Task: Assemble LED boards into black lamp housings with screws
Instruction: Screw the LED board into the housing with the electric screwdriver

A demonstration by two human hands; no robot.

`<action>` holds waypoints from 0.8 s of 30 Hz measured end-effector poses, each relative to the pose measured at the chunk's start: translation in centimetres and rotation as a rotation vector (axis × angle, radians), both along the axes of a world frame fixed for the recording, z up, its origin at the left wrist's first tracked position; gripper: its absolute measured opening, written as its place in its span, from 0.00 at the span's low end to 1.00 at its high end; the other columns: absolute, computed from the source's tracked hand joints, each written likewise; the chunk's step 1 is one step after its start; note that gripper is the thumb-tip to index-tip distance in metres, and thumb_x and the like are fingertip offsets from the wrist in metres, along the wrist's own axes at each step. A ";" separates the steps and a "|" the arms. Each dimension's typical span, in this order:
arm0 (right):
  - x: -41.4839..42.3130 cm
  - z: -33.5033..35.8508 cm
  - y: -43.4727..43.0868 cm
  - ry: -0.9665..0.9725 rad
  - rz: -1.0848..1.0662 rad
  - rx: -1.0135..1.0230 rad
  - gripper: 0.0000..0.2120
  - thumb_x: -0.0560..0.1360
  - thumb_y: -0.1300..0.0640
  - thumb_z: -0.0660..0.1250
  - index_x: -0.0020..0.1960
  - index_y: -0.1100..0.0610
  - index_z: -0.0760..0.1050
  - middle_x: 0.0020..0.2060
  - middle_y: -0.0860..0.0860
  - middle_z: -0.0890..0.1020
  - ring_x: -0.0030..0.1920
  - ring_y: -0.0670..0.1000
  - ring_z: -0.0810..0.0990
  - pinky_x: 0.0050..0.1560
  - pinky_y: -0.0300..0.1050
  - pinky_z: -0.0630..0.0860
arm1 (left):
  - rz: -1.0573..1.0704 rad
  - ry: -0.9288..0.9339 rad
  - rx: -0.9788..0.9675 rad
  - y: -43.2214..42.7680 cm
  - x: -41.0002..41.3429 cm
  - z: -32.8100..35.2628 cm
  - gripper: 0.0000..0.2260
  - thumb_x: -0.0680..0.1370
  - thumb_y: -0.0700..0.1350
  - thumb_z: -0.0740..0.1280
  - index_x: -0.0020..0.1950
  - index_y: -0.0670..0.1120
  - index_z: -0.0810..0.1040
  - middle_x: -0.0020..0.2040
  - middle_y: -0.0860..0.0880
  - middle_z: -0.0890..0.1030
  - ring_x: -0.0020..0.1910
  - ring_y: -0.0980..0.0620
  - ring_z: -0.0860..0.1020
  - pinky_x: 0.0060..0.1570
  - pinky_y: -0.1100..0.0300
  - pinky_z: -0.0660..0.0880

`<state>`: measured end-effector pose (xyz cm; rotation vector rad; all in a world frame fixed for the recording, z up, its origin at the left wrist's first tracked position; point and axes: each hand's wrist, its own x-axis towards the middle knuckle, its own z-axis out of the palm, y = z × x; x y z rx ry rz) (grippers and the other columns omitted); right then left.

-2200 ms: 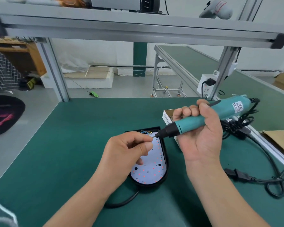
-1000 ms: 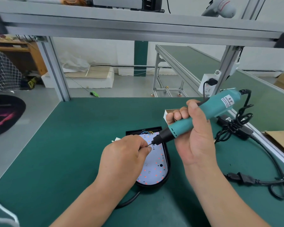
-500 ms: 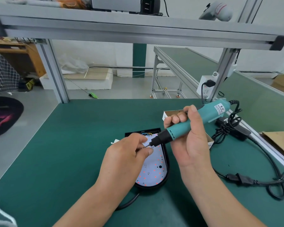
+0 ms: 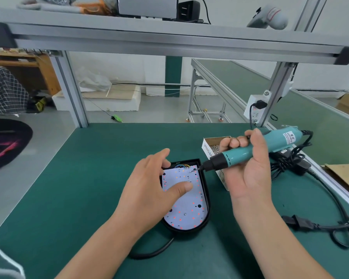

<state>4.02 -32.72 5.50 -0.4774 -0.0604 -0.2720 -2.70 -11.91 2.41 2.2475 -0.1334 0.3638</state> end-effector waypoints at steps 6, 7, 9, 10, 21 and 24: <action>1.2 -0.1 -1.8 0.025 -0.126 -0.031 0.08 0.82 0.58 0.71 0.46 0.56 0.74 0.35 0.50 0.72 0.36 0.50 0.72 0.53 0.49 0.79 | 0.181 0.194 0.199 0.4 1.1 -1.0 0.42 0.77 0.66 0.68 0.85 0.50 0.55 0.76 0.51 0.66 0.74 0.48 0.68 0.66 0.53 0.71; 1.3 -0.2 -1.9 0.034 -0.138 -0.045 0.08 0.82 0.58 0.71 0.46 0.56 0.74 0.35 0.50 0.72 0.36 0.50 0.72 0.53 0.49 0.79 | 0.175 0.233 0.198 0.2 1.2 -1.2 0.43 0.77 0.67 0.67 0.85 0.50 0.55 0.77 0.51 0.66 0.72 0.47 0.71 0.62 0.53 0.72; 1.5 -0.5 -1.8 0.043 -0.148 -0.075 0.07 0.81 0.59 0.71 0.48 0.56 0.73 0.35 0.50 0.72 0.36 0.50 0.73 0.53 0.50 0.79 | 0.155 0.273 0.206 -0.1 1.4 -1.5 0.43 0.77 0.66 0.67 0.85 0.51 0.53 0.76 0.51 0.67 0.69 0.47 0.75 0.55 0.54 0.72; 1.5 -0.6 -1.8 0.042 -0.150 -0.093 0.07 0.81 0.60 0.71 0.48 0.56 0.73 0.35 0.51 0.72 0.36 0.50 0.73 0.53 0.50 0.79 | 0.147 0.280 0.200 -0.2 1.5 -1.7 0.43 0.77 0.66 0.68 0.85 0.51 0.53 0.76 0.51 0.67 0.68 0.47 0.75 0.53 0.55 0.70; 1.4 -0.9 -0.9 -0.070 -0.162 -0.350 0.09 0.81 0.62 0.71 0.43 0.52 0.78 0.33 0.51 0.72 0.34 0.52 0.73 0.50 0.53 0.79 | 0.045 0.381 -0.150 0.1 1.7 -1.3 0.42 0.74 0.53 0.73 0.84 0.60 0.56 0.65 0.53 0.77 0.58 0.52 0.81 0.59 0.48 0.80; 1.3 -0.8 -0.7 -0.093 -0.171 -0.406 0.10 0.80 0.62 0.71 0.42 0.51 0.79 0.33 0.52 0.71 0.34 0.52 0.72 0.50 0.53 0.79 | 0.032 0.391 -0.210 -0.2 1.5 -1.3 0.41 0.73 0.50 0.72 0.82 0.65 0.56 0.56 0.49 0.82 0.46 0.48 0.84 0.49 0.44 0.84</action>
